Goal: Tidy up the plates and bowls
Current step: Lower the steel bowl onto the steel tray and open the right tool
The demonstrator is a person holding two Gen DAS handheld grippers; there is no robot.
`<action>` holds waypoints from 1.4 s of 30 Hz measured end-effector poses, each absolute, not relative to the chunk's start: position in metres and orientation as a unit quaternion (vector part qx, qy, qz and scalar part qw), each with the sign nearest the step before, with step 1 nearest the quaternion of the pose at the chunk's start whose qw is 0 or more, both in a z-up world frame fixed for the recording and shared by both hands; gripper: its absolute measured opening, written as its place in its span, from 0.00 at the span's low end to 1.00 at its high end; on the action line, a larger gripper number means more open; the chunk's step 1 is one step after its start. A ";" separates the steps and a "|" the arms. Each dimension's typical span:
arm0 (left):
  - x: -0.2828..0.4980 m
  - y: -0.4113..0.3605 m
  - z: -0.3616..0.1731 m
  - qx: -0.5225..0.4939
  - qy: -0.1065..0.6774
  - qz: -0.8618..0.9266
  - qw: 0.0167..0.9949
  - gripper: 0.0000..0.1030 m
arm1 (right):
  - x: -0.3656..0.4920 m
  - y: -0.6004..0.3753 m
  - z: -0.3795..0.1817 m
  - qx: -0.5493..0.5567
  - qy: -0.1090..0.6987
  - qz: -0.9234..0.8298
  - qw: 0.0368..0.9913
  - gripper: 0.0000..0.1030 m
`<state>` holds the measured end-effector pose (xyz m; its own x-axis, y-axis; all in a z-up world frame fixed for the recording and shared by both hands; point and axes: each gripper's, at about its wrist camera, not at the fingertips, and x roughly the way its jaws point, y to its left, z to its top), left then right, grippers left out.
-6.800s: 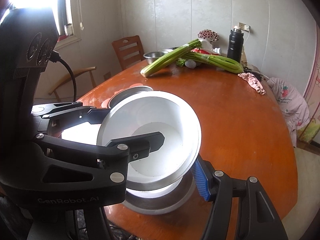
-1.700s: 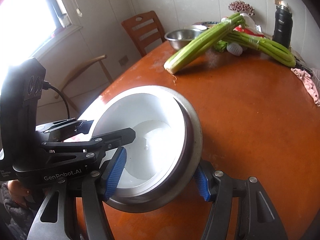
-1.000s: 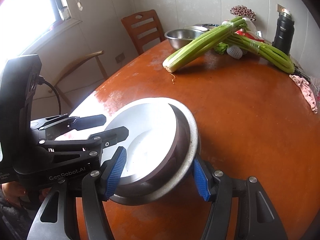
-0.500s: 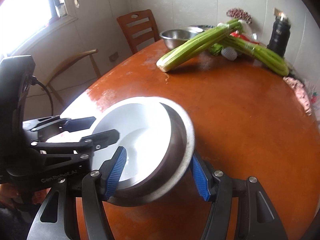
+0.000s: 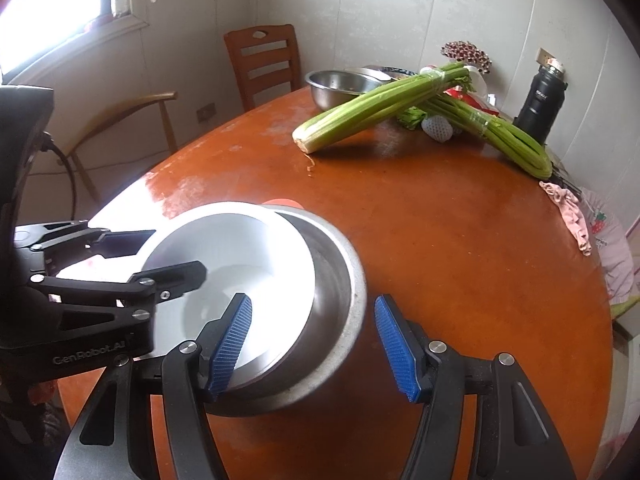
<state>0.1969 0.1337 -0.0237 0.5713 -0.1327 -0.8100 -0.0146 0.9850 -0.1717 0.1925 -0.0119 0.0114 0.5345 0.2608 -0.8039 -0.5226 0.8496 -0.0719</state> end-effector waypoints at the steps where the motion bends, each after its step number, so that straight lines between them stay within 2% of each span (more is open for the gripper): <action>1: 0.196 0.134 -0.024 -0.080 0.462 -0.033 0.883 0.54 | 0.193 -0.012 0.010 -0.156 0.425 0.224 0.863 0.64; 30: 0.174 0.130 -0.005 -0.072 0.441 -0.013 0.894 0.58 | 0.175 -0.019 0.029 -0.142 0.406 0.232 0.872 0.65; 42: 0.143 0.111 0.020 -0.059 0.411 0.009 0.909 0.60 | 0.143 -0.040 0.053 -0.119 0.372 0.242 0.888 0.65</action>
